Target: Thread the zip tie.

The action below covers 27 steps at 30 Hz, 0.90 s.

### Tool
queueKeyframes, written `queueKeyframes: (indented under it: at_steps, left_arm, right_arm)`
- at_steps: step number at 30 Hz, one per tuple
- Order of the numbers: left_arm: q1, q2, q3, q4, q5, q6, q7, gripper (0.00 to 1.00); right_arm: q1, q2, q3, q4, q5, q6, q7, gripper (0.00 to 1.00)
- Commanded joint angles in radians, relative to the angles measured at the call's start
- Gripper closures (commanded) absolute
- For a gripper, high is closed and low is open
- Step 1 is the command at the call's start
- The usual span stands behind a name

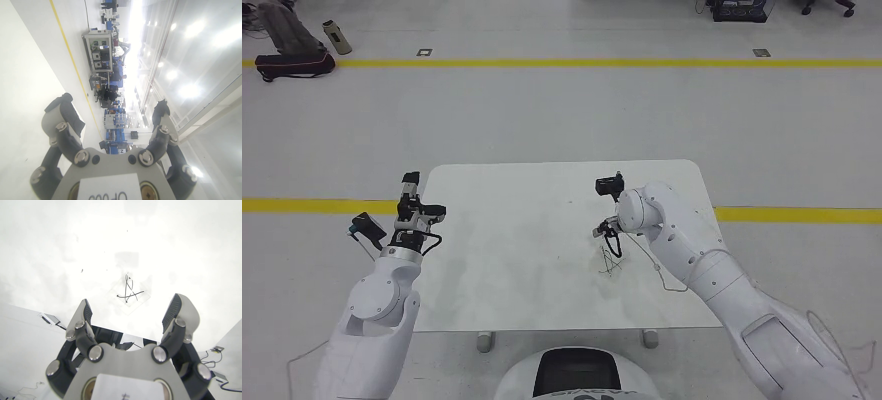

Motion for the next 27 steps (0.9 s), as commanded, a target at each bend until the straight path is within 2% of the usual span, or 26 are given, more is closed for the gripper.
queueKeyframes:
  at_steps: [1,7,11,18,27]
  left_arm:
    - [0.000,0.000,0.000,0.000,0.000,0.000,0.000,0.00]
    - [0.000,0.000,0.000,0.000,0.000,0.000,0.000,0.00]
    - [0.000,0.000,0.000,0.000,0.000,0.000,0.000,0.00]
    - [0.000,0.000,0.000,0.000,0.000,0.000,0.000,0.00]
    - [0.000,0.000,0.000,0.000,0.000,0.000,0.000,0.00]
  right_arm:
    - [0.000,0.001,-0.001,-0.001,0.003,0.000,-0.001,0.00]
    - [0.000,0.001,-0.001,-0.001,0.003,0.000,-0.001,0.00]
    - [-0.020,-0.005,-0.021,0.003,-0.056,0.000,-0.036,0.00]
    - [-0.051,-0.057,-0.016,0.053,-0.110,0.000,-0.041,0.00]
    - [-0.090,-0.134,0.065,0.103,-0.200,0.000,-0.017,0.00]
